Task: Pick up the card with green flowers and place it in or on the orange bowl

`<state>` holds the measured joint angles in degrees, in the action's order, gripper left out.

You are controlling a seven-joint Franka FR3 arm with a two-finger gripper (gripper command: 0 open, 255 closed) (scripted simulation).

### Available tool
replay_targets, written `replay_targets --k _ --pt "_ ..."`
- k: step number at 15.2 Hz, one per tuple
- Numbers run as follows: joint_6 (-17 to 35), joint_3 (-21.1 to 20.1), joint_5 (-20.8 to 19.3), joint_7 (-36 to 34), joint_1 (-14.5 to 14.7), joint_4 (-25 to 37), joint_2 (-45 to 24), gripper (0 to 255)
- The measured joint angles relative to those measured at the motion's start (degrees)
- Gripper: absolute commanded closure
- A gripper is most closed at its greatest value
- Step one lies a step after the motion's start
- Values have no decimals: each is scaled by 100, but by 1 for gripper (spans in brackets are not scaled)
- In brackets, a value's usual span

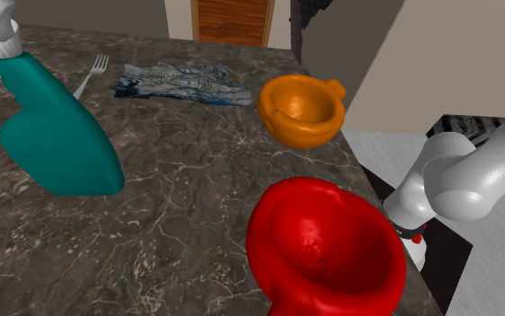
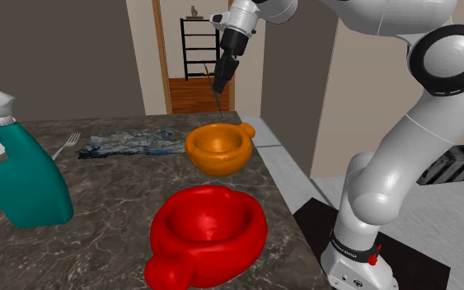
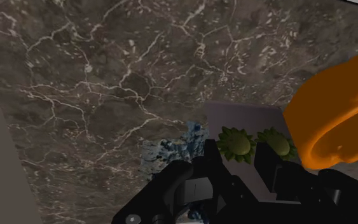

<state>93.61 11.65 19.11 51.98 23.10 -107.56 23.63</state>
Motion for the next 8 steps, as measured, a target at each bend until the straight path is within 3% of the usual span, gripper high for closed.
replay_targets --k 8 --pt "-595 48 32 -187 39 878 -257 255"
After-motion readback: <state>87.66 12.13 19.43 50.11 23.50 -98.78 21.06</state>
